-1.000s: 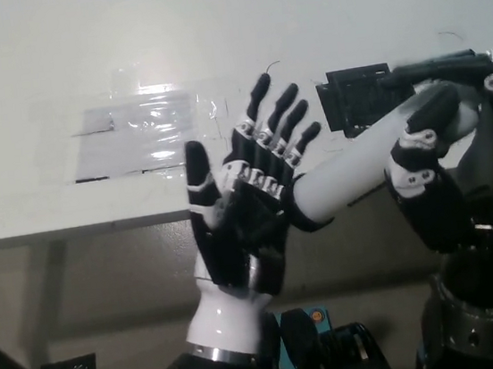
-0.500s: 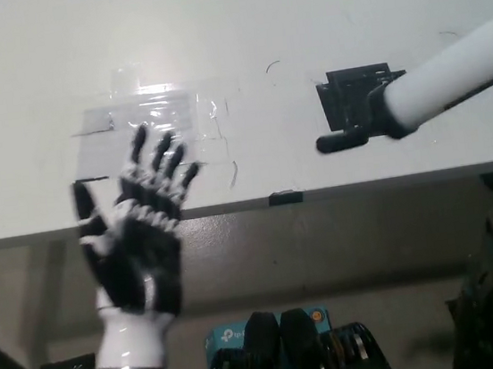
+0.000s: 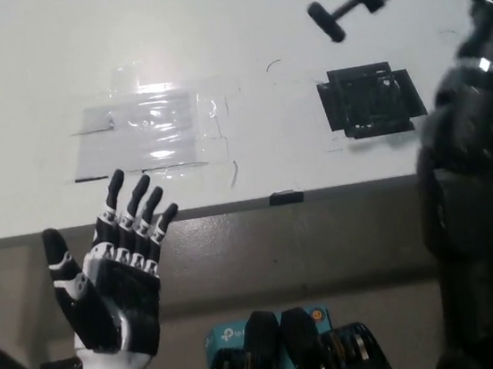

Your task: The robot uses right hand to pick up a small white air pumper and uses its left hand to compress it, and then puts it on the desk

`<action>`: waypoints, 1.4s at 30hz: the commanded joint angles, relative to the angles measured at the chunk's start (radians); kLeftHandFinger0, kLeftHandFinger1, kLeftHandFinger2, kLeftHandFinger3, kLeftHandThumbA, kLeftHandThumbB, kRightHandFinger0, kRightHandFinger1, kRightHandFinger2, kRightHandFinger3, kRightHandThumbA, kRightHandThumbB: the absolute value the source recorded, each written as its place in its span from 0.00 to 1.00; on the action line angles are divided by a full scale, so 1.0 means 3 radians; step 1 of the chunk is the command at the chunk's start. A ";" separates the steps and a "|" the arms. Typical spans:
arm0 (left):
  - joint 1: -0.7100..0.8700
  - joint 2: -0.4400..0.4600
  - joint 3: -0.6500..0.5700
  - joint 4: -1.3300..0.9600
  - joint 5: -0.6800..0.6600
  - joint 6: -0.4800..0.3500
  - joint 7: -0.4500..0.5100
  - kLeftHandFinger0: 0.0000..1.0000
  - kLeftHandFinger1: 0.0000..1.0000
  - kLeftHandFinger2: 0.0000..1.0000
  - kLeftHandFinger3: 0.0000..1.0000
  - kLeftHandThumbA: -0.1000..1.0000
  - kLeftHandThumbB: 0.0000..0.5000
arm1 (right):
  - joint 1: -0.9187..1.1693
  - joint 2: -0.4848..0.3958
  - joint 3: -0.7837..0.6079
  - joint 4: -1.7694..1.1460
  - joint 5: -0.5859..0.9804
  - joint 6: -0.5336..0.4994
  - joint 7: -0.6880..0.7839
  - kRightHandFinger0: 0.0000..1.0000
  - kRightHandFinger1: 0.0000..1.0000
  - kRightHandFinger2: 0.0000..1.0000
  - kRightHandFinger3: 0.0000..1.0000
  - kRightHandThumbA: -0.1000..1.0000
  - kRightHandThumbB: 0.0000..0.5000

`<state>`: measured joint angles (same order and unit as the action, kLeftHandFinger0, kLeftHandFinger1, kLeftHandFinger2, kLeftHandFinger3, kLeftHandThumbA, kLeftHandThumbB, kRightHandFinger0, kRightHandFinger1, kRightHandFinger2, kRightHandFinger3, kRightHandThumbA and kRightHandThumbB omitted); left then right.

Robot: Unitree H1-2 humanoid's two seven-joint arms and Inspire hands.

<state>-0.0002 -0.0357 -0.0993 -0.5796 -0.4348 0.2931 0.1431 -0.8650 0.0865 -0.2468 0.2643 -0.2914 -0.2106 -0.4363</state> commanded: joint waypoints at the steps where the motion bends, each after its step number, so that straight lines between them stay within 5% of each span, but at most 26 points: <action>1: 0.0055 -0.0040 -0.0079 -0.0086 -0.0106 -0.0083 -0.0221 1.00 1.00 1.00 1.00 1.00 0.56 | -0.0747 -0.0199 0.0033 0.1241 -0.0153 -0.0373 -0.0670 0.00 0.12 0.55 0.62 0.00 0.27; 6: 0.0080 -0.0021 -0.0116 -0.0104 -0.0097 -0.0064 -0.0235 1.00 1.00 1.00 1.00 1.00 0.53 | -0.1113 -0.0310 0.0144 0.2268 -0.0146 -0.0375 -0.0875 0.00 0.02 0.46 0.59 0.00 0.27; 11: 0.0059 -0.0025 -0.0137 -0.0107 -0.0102 0.0006 -0.0217 1.00 1.00 1.00 1.00 1.00 0.52 | -0.1273 -0.0316 0.0256 0.2958 -0.0123 -0.0384 -0.0967 0.00 0.00 0.49 0.58 0.00 0.25; 18: 0.0040 -0.0008 -0.0113 -0.0126 -0.0144 0.0079 -0.0216 1.00 1.00 1.00 1.00 1.00 0.50 | -0.1206 -0.0272 0.0508 0.3571 -0.0079 -0.0322 -0.1088 0.00 0.11 0.60 0.61 0.00 0.35; 21: 0.0045 -0.0003 -0.0099 -0.0156 -0.0163 0.0105 -0.0221 1.00 1.00 1.00 1.00 1.00 0.50 | -0.1105 -0.0270 0.0547 0.3713 0.0037 -0.0303 -0.1048 0.00 0.13 0.62 0.67 0.00 0.25; 23: 0.0031 0.0000 -0.0090 -0.0172 -0.0177 0.0131 -0.0222 1.00 1.00 1.00 1.00 1.00 0.49 | -0.1044 -0.0286 0.0595 0.3765 0.0047 -0.0290 -0.1065 0.00 0.11 0.52 0.59 0.00 0.21; 25: 0.0019 0.0013 -0.0086 -0.0163 -0.0175 0.0133 -0.0240 1.00 1.00 1.00 1.00 1.00 0.47 | -0.0999 -0.0300 0.0568 0.3794 0.0136 -0.0263 -0.0964 0.00 0.07 0.44 0.45 0.00 0.24; 27: -0.0002 0.0020 -0.0075 -0.0148 -0.0191 0.0148 -0.0253 1.00 1.00 1.00 1.00 1.00 0.46 | -0.0985 -0.0310 0.0548 0.3814 0.0188 -0.0207 -0.0957 0.01 0.11 0.51 0.53 0.00 0.37; 29: 0.0025 0.0029 -0.0076 -0.0156 -0.0200 0.0164 -0.0258 1.00 1.00 1.00 1.00 1.00 0.46 | -0.0960 -0.0324 0.0618 0.3829 0.0153 -0.0070 -0.0859 0.48 0.63 0.93 0.93 0.06 0.43; 30: 0.0028 0.0026 -0.0078 -0.0154 -0.0204 0.0162 -0.0260 1.00 1.00 1.00 1.00 1.00 0.47 | -0.0961 -0.0331 0.0654 0.3835 0.0133 -0.0004 -0.0808 0.80 0.86 1.00 1.00 0.18 0.45; 31: 0.0025 0.0021 -0.0074 -0.0147 -0.0219 0.0160 -0.0262 1.00 1.00 1.00 1.00 1.00 0.47 | -0.0968 -0.0343 0.0715 0.3845 0.0093 0.0090 -0.0756 1.00 1.00 1.00 1.00 0.33 0.51; 37: 0.0023 -0.0007 -0.0061 -0.0143 -0.0243 0.0168 -0.0237 1.00 1.00 1.00 1.00 1.00 0.49 | -0.0989 -0.0396 0.0869 0.3823 0.0106 0.0265 -0.0637 1.00 1.00 1.00 1.00 0.67 0.66; 42: 0.0032 0.0011 -0.0072 -0.0148 -0.0236 0.0156 -0.0263 1.00 1.00 1.00 1.00 1.00 0.47 | -0.1026 -0.0450 0.0916 0.3768 0.0119 0.0218 -0.0661 1.00 1.00 1.00 1.00 0.77 0.68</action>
<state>0.0191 -0.0335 -0.1179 -0.5907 -0.4964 0.3406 0.1004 -1.1097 -0.0192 0.0079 1.4257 -0.2619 -0.1487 -0.6457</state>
